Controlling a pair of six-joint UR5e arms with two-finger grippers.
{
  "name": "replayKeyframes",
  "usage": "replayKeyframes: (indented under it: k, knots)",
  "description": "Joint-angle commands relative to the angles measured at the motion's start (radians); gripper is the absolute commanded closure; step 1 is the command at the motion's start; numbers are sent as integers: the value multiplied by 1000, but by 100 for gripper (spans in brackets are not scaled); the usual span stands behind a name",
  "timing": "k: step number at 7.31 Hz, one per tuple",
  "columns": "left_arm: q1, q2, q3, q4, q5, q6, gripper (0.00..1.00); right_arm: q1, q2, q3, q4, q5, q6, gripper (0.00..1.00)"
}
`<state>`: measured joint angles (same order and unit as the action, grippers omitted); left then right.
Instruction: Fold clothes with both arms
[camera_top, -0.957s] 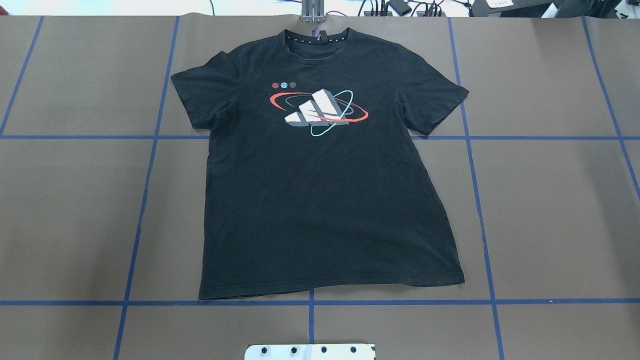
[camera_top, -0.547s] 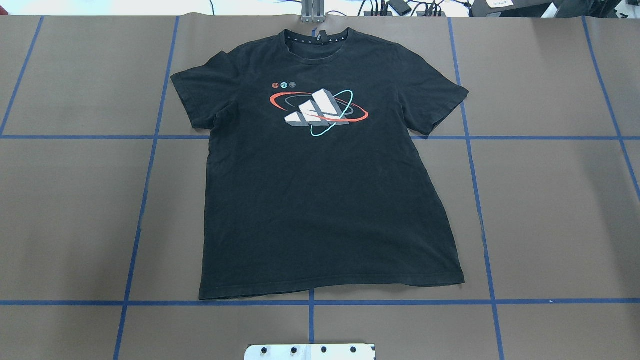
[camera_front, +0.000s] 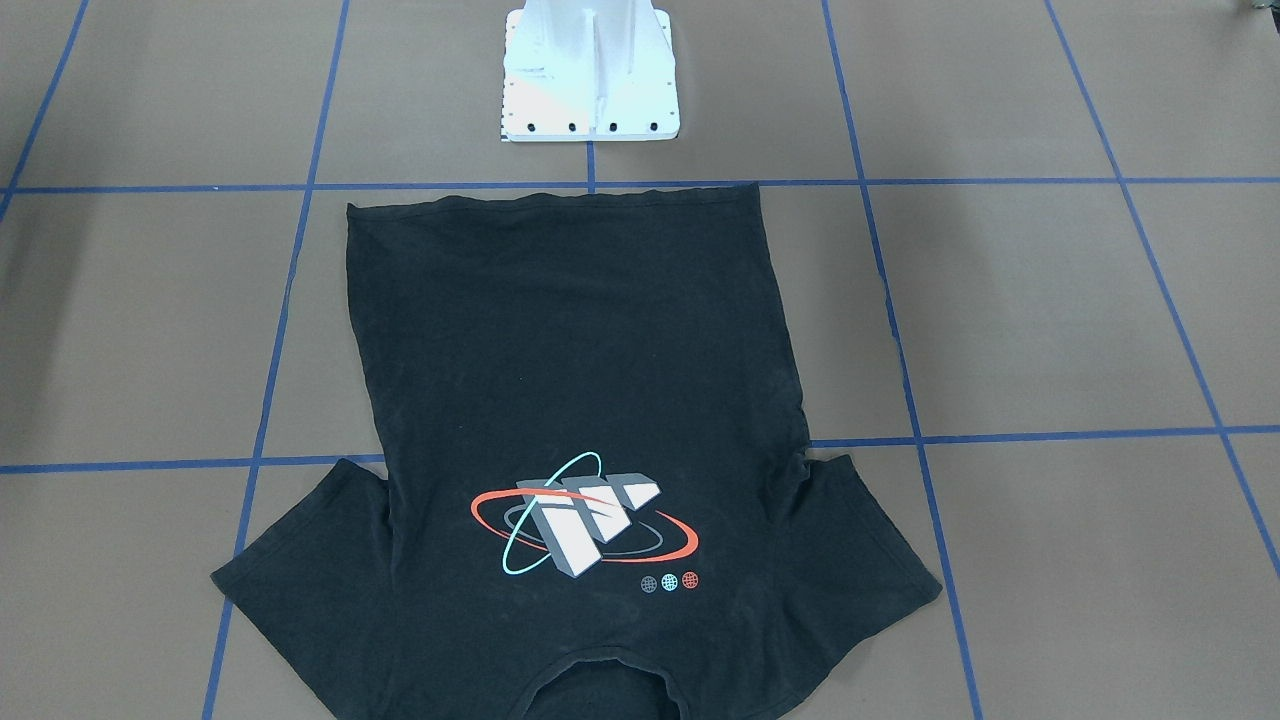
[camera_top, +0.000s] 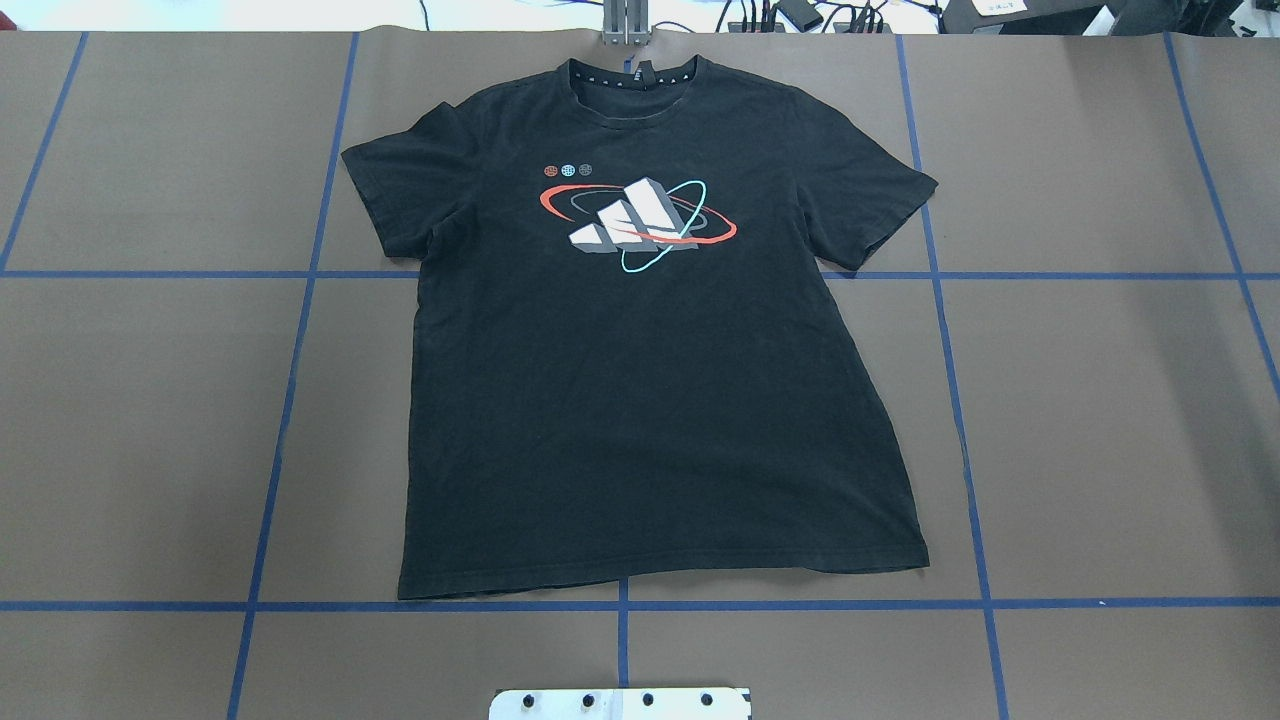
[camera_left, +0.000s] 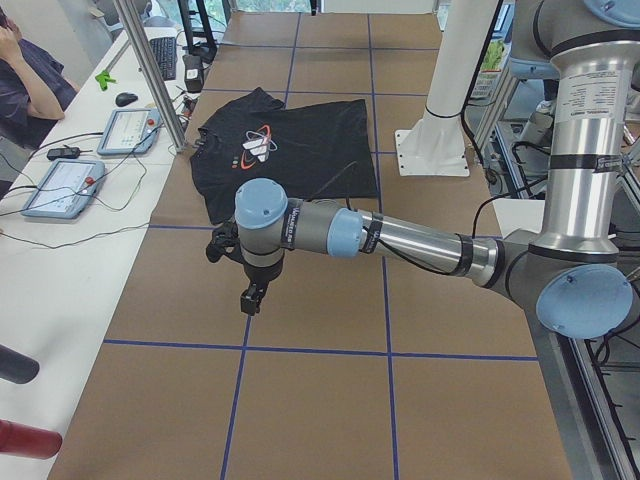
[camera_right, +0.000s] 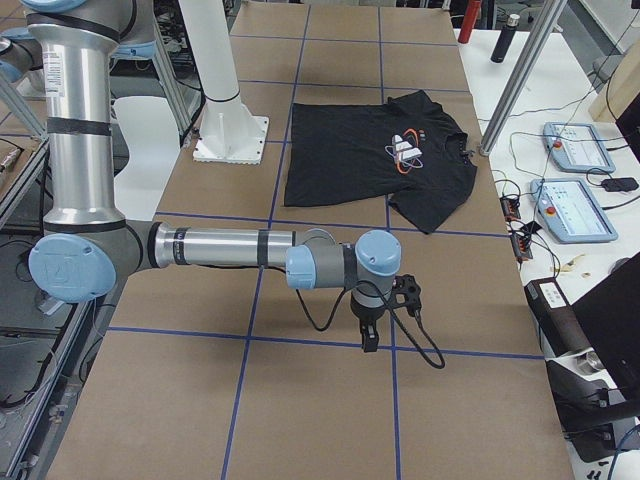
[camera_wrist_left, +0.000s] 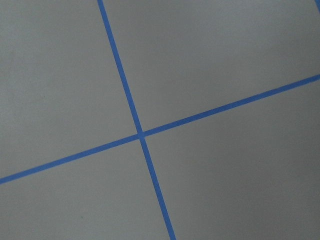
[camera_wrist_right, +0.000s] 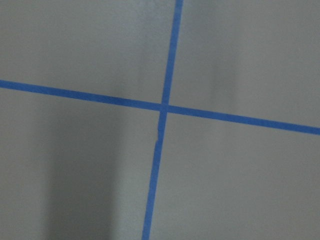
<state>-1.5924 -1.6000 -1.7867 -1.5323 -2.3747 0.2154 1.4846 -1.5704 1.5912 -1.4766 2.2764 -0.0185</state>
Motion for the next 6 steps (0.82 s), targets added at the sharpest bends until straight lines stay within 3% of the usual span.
replayKeyframes:
  k: [1, 3, 4, 6]
  knots:
    - [5, -17, 29, -192, 0, -2, 0, -47, 47, -3, 65, 8, 41, 0]
    - [12, -88, 255, -410, -9, -14, 0, -52, 121, -14, 68, 66, 134, 0]
    - [14, -95, 321, -521, -14, -22, 0, -72, 144, -2, 73, 72, 184, 0]
    - [63, -109, 340, -664, -98, -326, 0, -137, 179, 13, 71, 72, 195, 0]
